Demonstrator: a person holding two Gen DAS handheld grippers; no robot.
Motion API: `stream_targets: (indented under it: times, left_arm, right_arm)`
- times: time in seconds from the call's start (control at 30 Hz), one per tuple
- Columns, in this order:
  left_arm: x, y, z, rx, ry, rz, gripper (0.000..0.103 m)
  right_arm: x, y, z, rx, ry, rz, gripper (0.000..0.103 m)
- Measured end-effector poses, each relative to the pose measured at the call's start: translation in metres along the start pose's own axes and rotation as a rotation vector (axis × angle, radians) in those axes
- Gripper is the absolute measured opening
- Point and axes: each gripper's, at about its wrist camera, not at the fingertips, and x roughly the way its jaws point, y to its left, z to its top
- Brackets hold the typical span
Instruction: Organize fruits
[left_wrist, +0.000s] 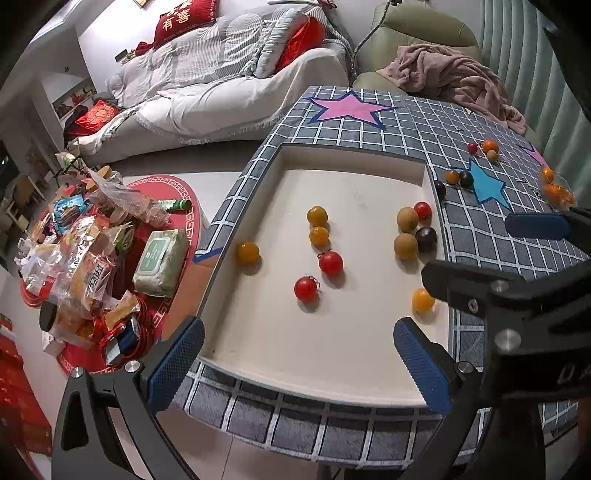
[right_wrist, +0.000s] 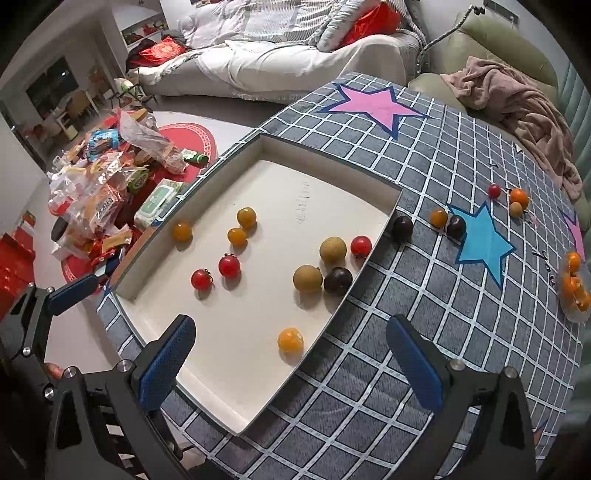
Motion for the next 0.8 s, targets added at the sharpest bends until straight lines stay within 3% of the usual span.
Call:
stream_targets:
  times: [0.8]
  left_arm:
    - [-0.015,0.004,-0.007,-0.018,-0.004,0.023,0.103]
  right_arm:
    - [-0.004,0.0,-0.006,-0.005,-0.008,0.021,0.103]
